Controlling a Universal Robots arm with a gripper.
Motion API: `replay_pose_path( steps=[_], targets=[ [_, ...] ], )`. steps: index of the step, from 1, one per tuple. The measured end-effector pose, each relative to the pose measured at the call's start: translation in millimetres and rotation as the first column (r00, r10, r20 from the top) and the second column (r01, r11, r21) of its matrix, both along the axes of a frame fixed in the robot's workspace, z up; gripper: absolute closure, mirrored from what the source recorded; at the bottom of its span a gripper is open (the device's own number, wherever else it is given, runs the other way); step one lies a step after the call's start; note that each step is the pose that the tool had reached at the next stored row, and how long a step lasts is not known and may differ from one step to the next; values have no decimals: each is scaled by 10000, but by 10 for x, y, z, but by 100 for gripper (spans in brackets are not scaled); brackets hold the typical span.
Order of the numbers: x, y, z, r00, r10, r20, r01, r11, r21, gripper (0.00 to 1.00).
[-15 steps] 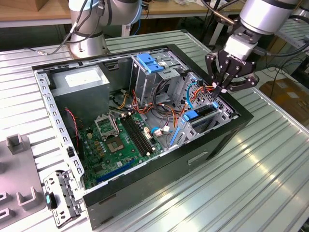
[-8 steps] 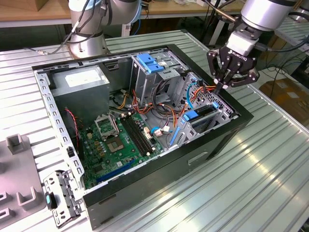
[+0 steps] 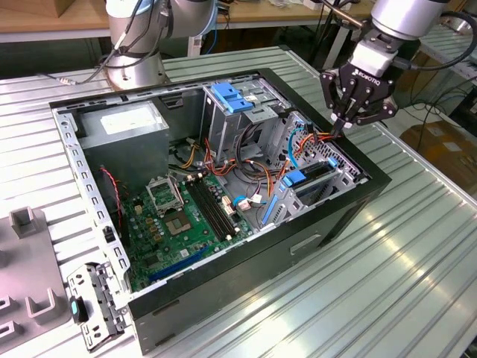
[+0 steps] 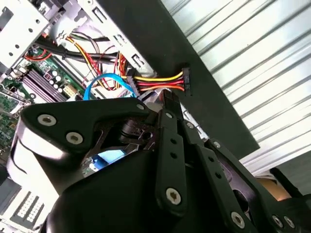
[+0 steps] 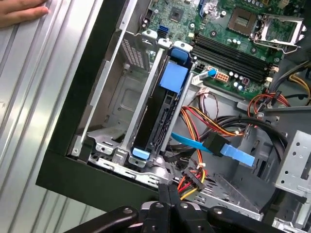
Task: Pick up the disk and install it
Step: 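Insert the first disk wire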
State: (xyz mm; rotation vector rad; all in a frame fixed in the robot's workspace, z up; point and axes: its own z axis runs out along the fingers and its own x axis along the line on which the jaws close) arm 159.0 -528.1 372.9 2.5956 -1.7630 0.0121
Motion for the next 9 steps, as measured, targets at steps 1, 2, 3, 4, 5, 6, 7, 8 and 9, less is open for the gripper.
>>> replay_pose_path(
  steps=[1, 2, 3, 4, 5, 6, 7, 8, 9],
  targets=[
    [5, 0, 4, 9983, 581, -6, -581, 9983, -1, 89],
    [13, -1, 18, 9964, 850, -14, -850, 9964, 3, 89],
    [33, 0, 22, 9962, 875, -16, -875, 9962, -2, 89],
    [66, 0, 22, 9958, 912, -22, -912, 9958, 0, 89],
    [94, 0, 23, 9955, 950, -27, -950, 9955, -1, 89],
    [118, 0, 23, 9945, 1043, -31, -1043, 9945, -1, 89],
    [126, 1, 23, 9933, 1156, -33, -1156, 9933, 0, 89],
    [131, 0, 23, 9914, 1310, -34, -1310, 9914, 0, 89],
    [133, 0, 23, 9895, 1442, -35, -1442, 9895, 0, 89]
  ],
)
